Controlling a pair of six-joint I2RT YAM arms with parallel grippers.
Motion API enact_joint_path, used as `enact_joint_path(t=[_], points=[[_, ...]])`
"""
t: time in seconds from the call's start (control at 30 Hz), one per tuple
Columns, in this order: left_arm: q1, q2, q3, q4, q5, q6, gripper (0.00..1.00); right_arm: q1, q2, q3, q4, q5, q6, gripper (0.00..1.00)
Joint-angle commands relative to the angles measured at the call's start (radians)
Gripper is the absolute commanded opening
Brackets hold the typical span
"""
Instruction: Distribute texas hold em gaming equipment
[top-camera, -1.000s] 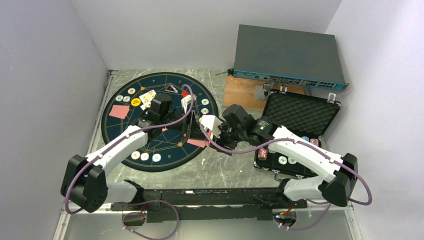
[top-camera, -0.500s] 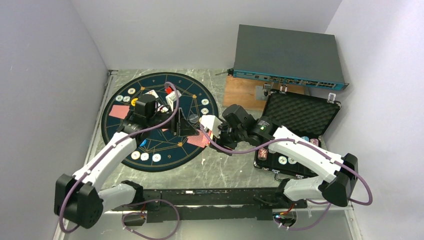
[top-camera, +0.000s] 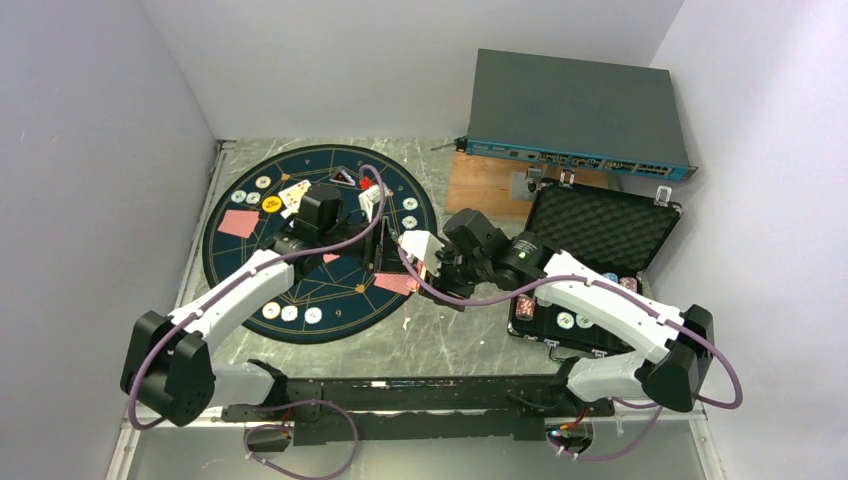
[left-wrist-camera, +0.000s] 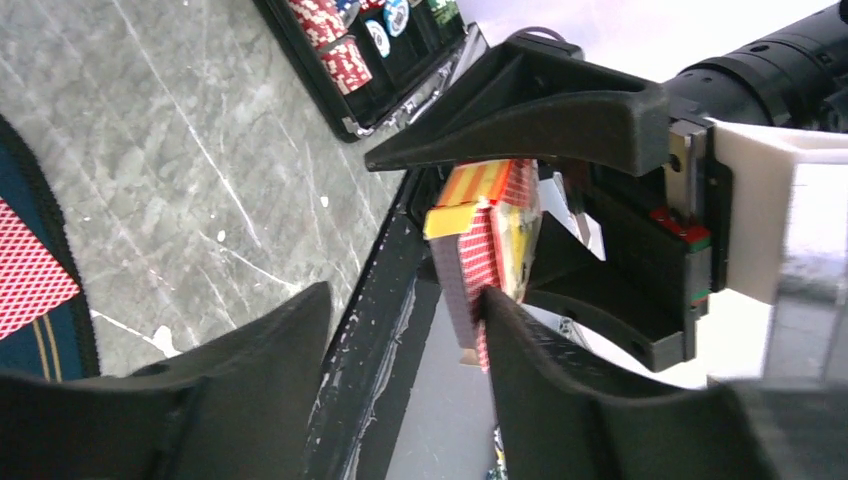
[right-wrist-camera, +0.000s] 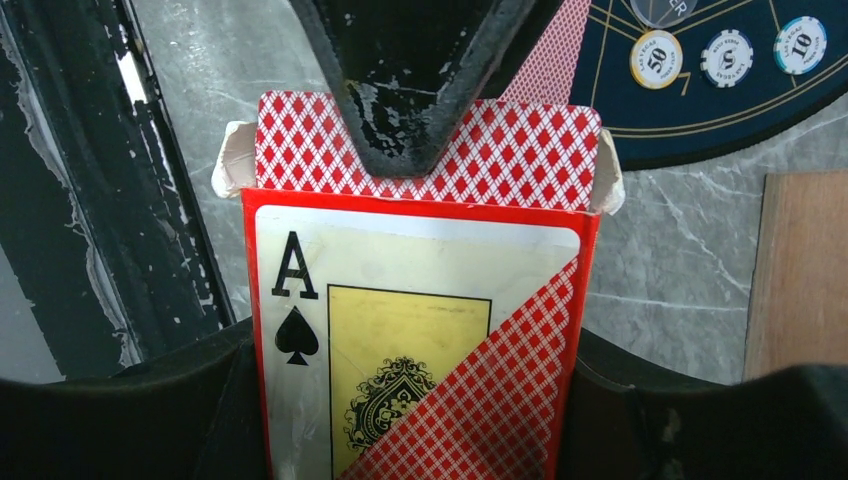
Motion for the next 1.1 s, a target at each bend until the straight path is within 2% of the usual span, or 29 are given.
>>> enact_joint_path(t=[0.0,0.13,0.2,0.23,0.27,0.37,0.47,0.57,0.67,0.7,0.77,0.83,0.9,1.03,1.07], points=[[-0.002,0.011,0.047,0.000,-0.023,0.009,0.53,0.008,-0.019,0.056,0.063,-0.032,0.006,0.00],[0.026,-0.033,-0.003,0.018,-0.012,-0.004,0.22,0.008,-0.029,0.045,0.059,-0.026,0.007,0.00],[0.045,-0.063,-0.033,0.028,-0.010,-0.017,0.14,0.007,-0.033,0.039,0.060,-0.025,0.008,0.00],[0.055,-0.078,-0.048,0.041,-0.003,-0.026,0.14,0.008,-0.035,0.037,0.058,-0.024,0.008,0.00],[0.064,-0.094,-0.066,0.062,0.007,-0.034,0.18,0.008,-0.036,0.035,0.058,-0.024,0.007,0.00],[0.072,-0.136,-0.078,0.094,0.029,-0.024,0.50,0.008,-0.035,0.034,0.056,-0.025,0.003,0.00],[0.069,-0.145,-0.073,0.101,0.038,-0.020,0.71,0.008,-0.031,0.033,0.062,-0.027,0.001,0.00],[0.054,-0.106,-0.037,0.091,0.040,-0.019,0.79,0.008,-0.024,0.038,0.067,-0.031,0.002,0.00],[0.028,-0.051,0.006,0.057,0.015,-0.009,0.79,0.008,-0.018,0.048,0.070,-0.030,0.003,0.00],[0.021,-0.036,0.018,0.047,0.004,-0.007,0.76,0.008,-0.017,0.052,0.070,-0.030,0.003,0.00],[0.021,-0.009,0.039,0.005,-0.010,0.007,0.64,0.008,-0.016,0.058,0.066,-0.028,0.005,0.00],[0.039,-0.002,0.042,-0.035,-0.014,0.017,0.45,0.008,-0.020,0.060,0.063,-0.023,0.007,0.00],[0.075,-0.022,0.016,-0.040,-0.007,0.004,0.33,0.008,-0.027,0.055,0.058,-0.016,0.006,0.00],[0.161,-0.093,-0.051,-0.036,0.003,-0.013,0.16,0.008,-0.039,0.039,0.050,-0.005,-0.001,0.00],[0.187,-0.111,-0.061,-0.048,0.001,-0.010,0.07,0.008,-0.043,0.035,0.051,-0.003,-0.001,0.00]])
